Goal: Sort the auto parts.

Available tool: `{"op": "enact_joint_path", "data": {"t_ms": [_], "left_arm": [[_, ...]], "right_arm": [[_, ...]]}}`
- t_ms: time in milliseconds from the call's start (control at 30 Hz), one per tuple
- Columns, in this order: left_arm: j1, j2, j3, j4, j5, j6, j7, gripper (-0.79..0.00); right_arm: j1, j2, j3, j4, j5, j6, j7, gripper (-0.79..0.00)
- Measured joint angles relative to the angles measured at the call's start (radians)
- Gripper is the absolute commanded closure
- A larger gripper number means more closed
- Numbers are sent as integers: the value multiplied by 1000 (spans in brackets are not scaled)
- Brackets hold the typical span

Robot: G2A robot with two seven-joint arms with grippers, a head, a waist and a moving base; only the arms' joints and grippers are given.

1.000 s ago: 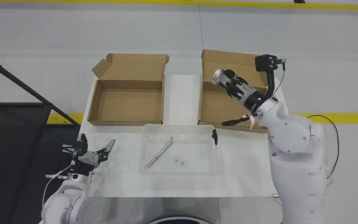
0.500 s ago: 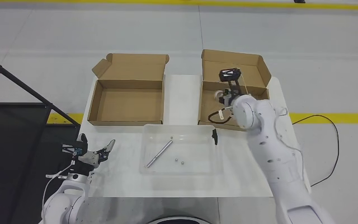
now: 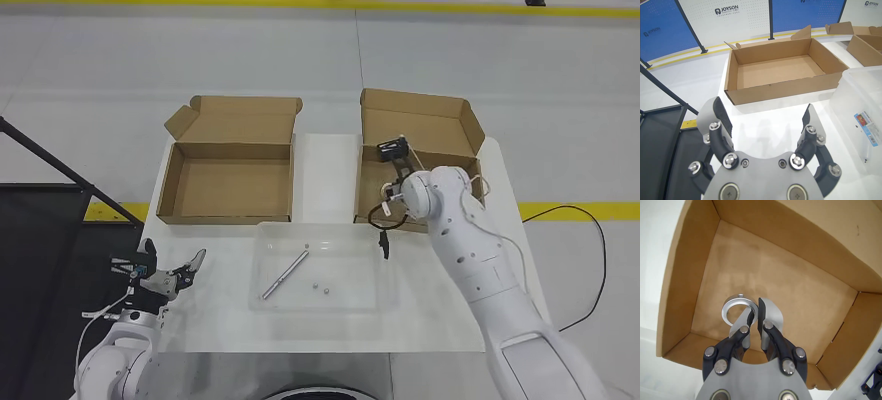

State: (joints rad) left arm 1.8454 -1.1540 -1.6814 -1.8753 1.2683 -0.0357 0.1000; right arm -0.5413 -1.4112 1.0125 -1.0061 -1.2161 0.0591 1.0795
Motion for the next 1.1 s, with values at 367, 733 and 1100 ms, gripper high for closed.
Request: {"op": "enact_joint_path", "data": {"t_ms": [367, 733, 1100], "left_arm": [[0, 0, 0, 0, 0, 0, 0, -785], [0, 0, 0, 0, 0, 0, 0, -785], [0, 0, 0, 0, 0, 0, 0, -785]], "right_arm": [[34, -10, 15, 75, 43, -3, -23, -354], [-77, 30, 135, -285, 58, -30, 59, -668], [-210, 47, 178, -660, 307, -157, 234, -785]]}}
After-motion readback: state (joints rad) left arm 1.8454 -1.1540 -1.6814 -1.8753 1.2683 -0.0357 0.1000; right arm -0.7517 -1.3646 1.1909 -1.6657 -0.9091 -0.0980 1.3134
